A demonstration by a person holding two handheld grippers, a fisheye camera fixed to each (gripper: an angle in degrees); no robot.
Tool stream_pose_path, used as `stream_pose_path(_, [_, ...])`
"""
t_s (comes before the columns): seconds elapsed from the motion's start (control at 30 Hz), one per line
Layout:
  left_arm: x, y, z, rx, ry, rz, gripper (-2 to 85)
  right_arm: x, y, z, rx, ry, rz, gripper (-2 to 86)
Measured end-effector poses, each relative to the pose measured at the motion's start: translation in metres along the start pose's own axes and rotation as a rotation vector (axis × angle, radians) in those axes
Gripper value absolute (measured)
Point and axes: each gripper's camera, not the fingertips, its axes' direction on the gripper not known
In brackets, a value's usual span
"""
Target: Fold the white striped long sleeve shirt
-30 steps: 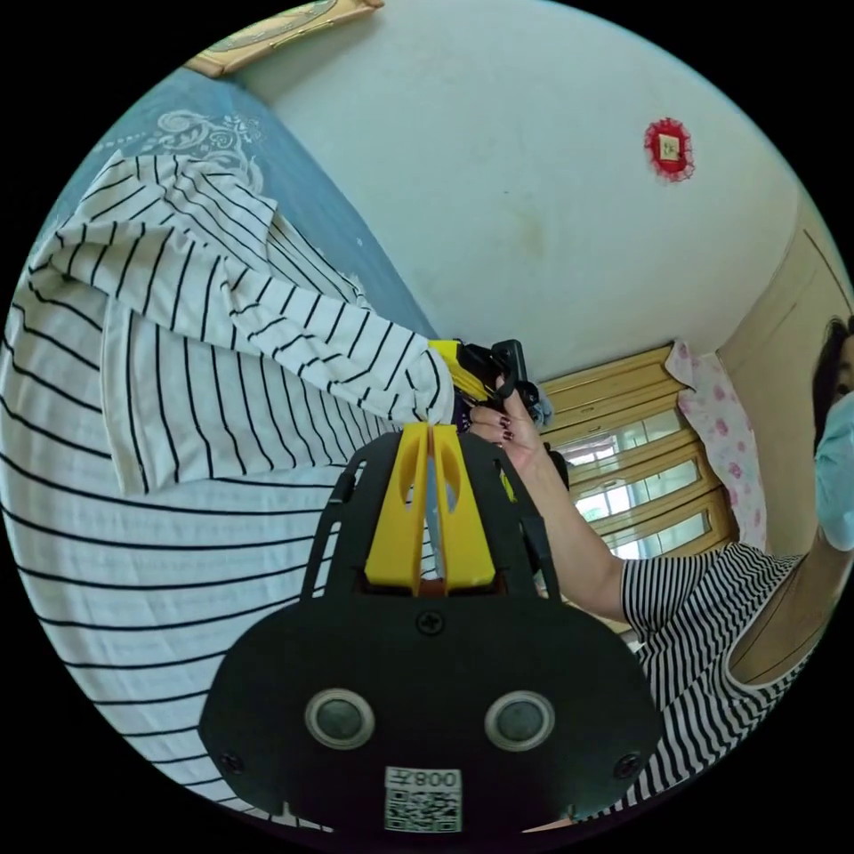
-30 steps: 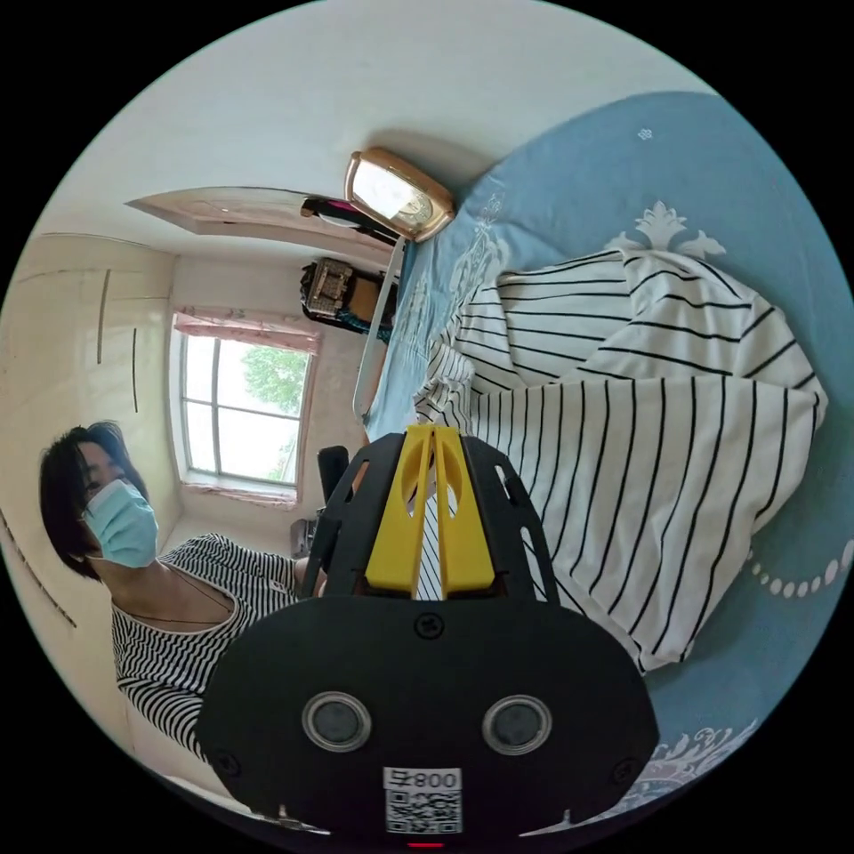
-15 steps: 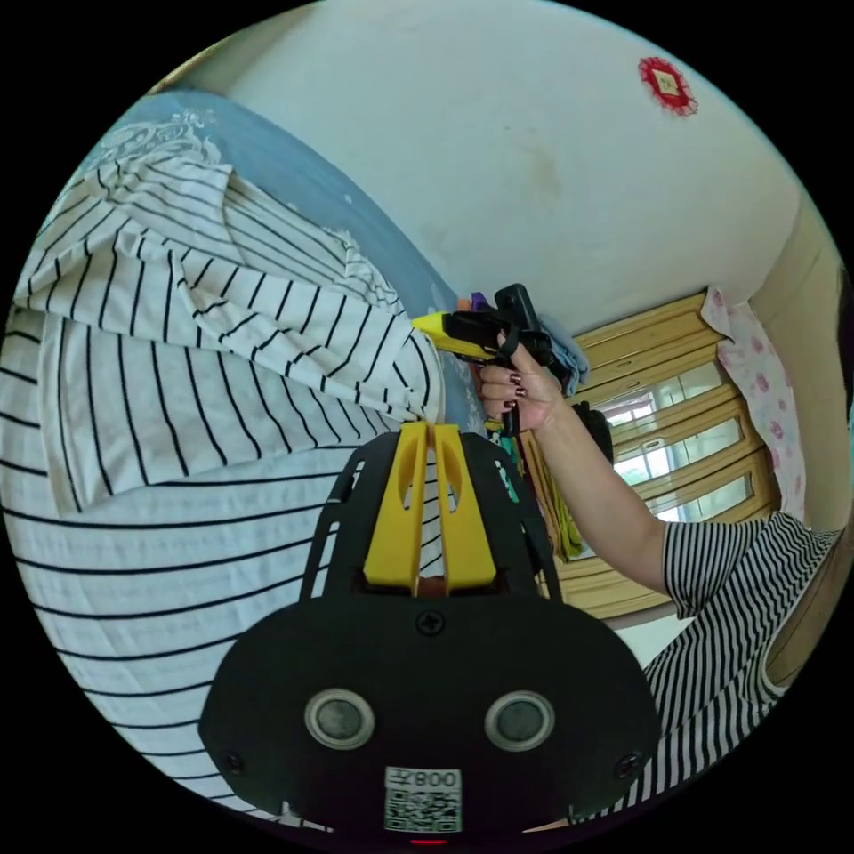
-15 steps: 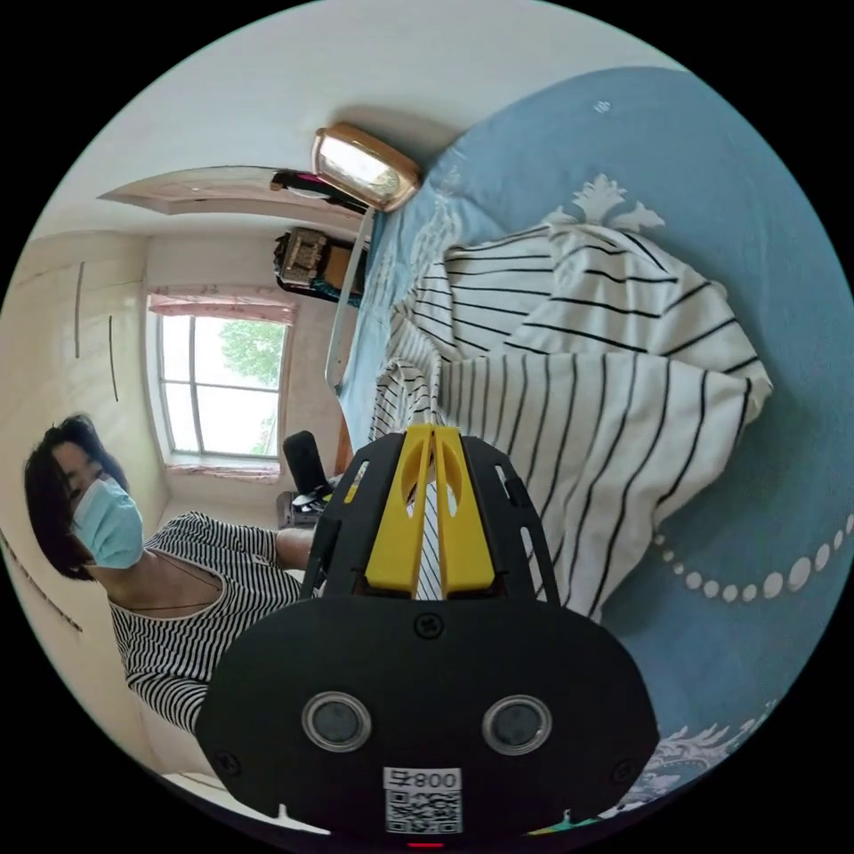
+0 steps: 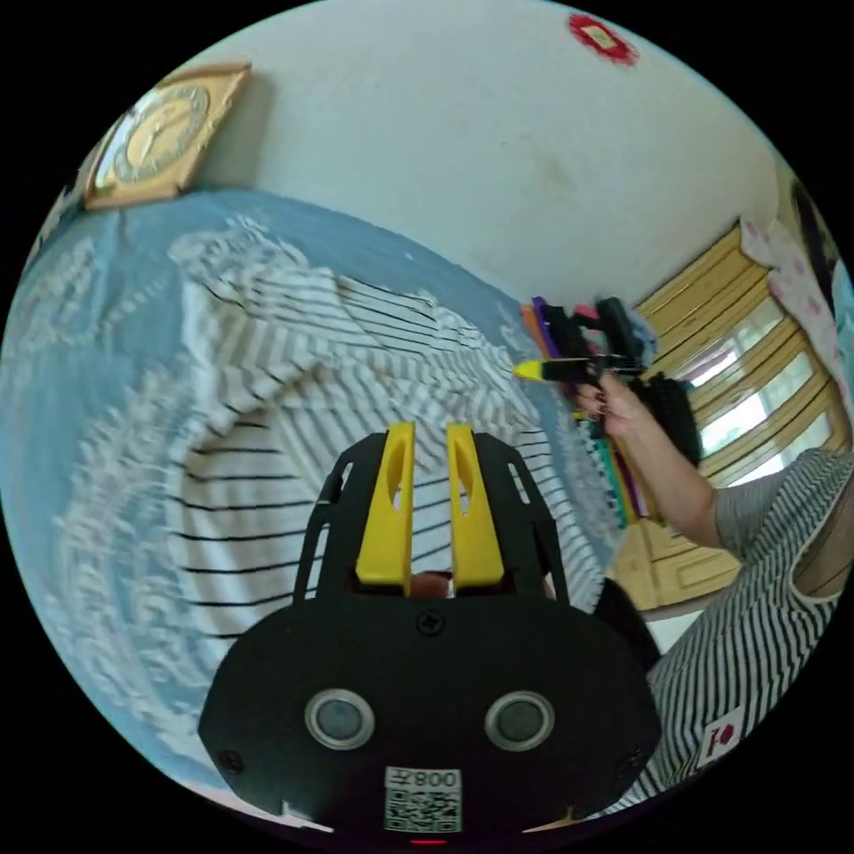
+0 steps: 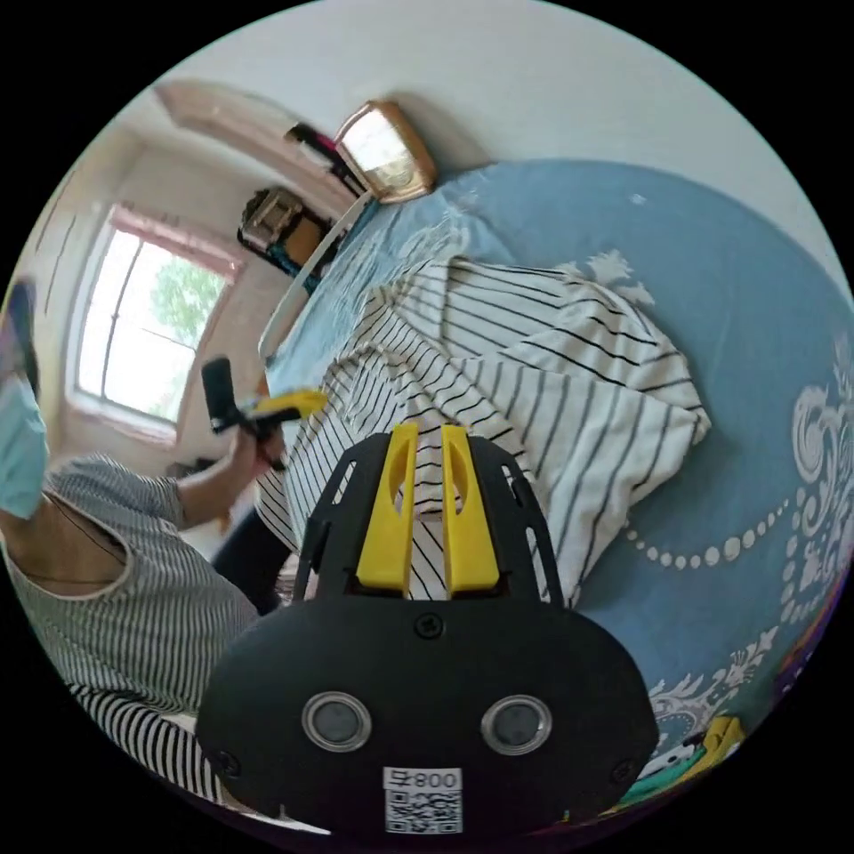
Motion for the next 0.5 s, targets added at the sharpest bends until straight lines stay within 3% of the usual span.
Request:
stream_pose_path(0.13, [-0.004, -0.024, 0.003, -0.095, -0.293, 0.14, 7.5, -0.095, 0.007, 0.055, -0.122, 0.253, -0.164, 6.1])
stream_pose_path(0.33, [0.0, -0.041, 0.032, -0.246, -0.462, 0.266, 5.5, -0.152, 0.025, 0.086, -0.174, 0.571, -0.265, 5.2])
stream_pose_path(0.5, [-0.006, -0.044, 0.034, -0.262, -0.483, 0.253, 1.7, -0.163, 0.031, 0.084, -0.195, 0.596, -0.251, 1.7])
